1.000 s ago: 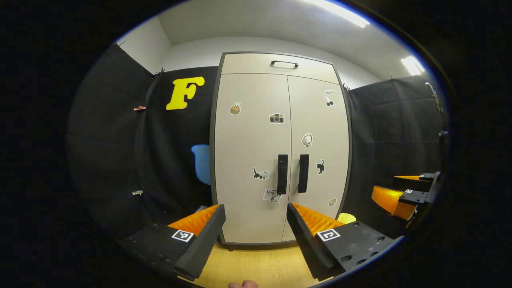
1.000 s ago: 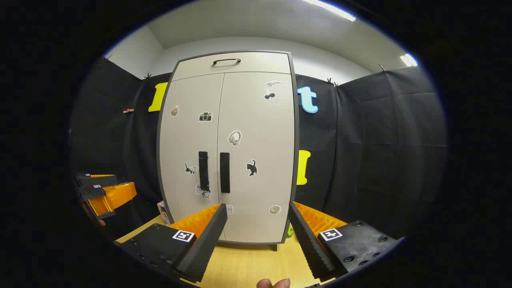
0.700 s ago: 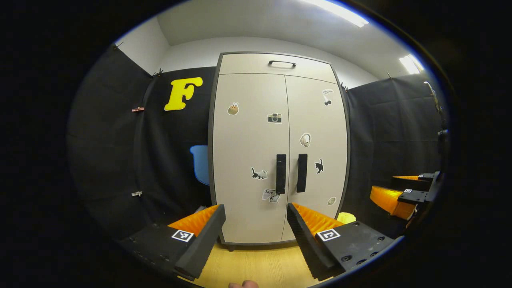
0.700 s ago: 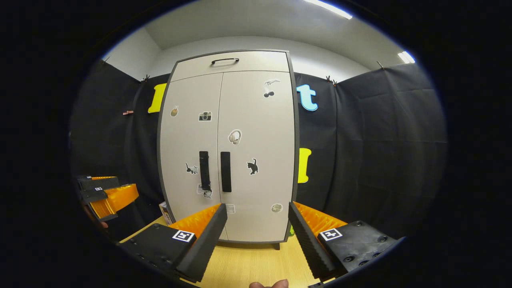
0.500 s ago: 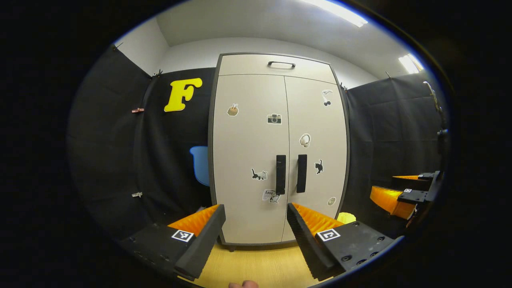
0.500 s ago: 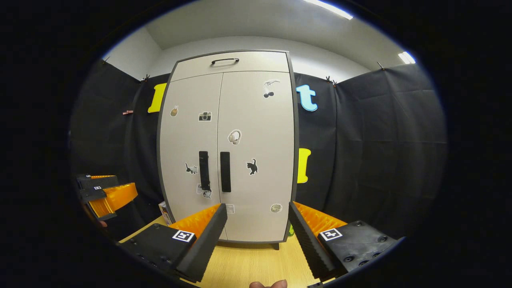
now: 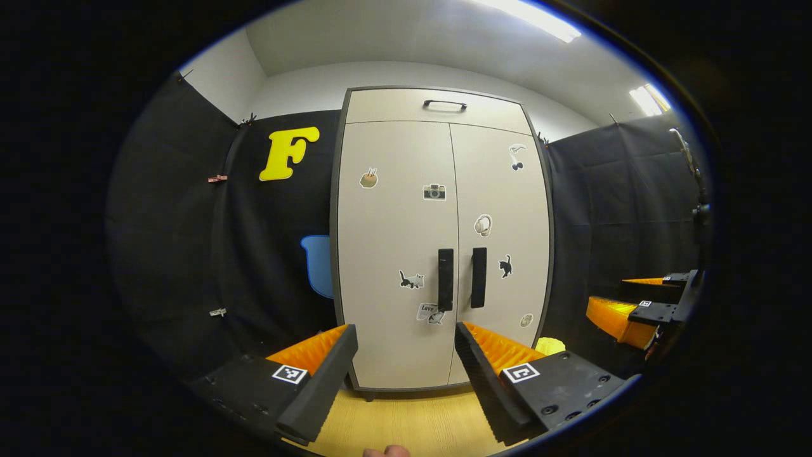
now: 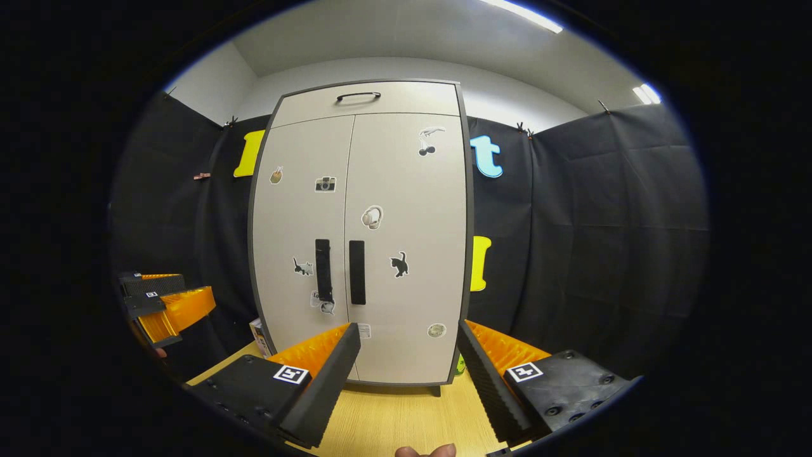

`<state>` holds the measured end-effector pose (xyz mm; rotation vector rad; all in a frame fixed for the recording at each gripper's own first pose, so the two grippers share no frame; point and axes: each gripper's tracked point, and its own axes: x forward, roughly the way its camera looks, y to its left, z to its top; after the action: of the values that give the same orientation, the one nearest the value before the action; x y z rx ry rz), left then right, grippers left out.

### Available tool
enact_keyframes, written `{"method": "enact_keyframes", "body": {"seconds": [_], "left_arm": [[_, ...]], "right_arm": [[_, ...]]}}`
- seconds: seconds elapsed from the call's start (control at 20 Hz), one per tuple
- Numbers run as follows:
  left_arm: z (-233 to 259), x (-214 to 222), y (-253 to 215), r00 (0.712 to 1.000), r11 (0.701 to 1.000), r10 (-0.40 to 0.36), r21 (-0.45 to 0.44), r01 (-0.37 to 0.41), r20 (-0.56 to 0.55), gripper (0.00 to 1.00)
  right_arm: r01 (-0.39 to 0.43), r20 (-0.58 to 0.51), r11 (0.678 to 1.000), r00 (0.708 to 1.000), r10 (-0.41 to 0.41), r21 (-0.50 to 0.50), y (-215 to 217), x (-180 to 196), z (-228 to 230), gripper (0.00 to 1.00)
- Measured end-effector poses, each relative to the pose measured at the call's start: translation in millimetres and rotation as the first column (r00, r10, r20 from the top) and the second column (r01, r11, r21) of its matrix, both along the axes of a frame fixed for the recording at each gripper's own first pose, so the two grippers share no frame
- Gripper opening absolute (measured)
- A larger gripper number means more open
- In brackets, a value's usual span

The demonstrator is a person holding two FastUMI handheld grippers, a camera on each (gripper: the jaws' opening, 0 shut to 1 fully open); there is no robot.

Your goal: Open the right door of the double-door shoe cabinet with the right hand, and open the left door with the left hand.

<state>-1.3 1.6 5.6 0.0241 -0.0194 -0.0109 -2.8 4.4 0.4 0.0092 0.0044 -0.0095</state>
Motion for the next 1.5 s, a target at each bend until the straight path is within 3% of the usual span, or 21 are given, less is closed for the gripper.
{"method": "enact_keyframes", "body": {"seconds": [0.25, 0.8, 1.3, 1.35, 1.4, 1.5], "left_arm": [[-2, 1, 4, 1.0, 1.0, 0.001, 0.003, -0.001, 0.001, 0.96], [-17, 6, 27, 1.0, 1.0, 0.019, 0.006, -0.018, -0.019, 0.96], [-30, 18, 43, 0.998, 0.999, 0.04, -0.017, -0.041, -0.043, 0.96], [-30, 18, 45, 0.998, 0.999, 0.043, -0.018, -0.044, -0.044, 0.96], [-32, 18, 46, 0.998, 0.999, 0.046, -0.019, -0.047, -0.048, 0.96], [-34, 19, 50, 0.997, 0.998, 0.053, -0.02, -0.054, -0.051, 0.96]], "right_arm": [[-0.023, 0.0, 1.0, 1.0, 0.023, -0.007, 14, 20, 1, 0.97], [-0.078, 0.066, 0.997, 0.995, 0.077, 0.022, 74, 157, 13, 0.97], [-0.045, -0.033, 0.999, 0.998, 0.046, 0.026, 99, 251, -26, 0.98], [-0.038, -0.037, 0.999, 0.999, 0.039, 0.027, 99, 256, -29, 0.95], [-0.033, -0.036, 0.999, 0.999, 0.034, 0.03, 99, 260, -30, 0.87], [-0.04, -0.034, 0.999, 0.999, 0.041, 0.032, 101, 267, -29, 0.83]]}}
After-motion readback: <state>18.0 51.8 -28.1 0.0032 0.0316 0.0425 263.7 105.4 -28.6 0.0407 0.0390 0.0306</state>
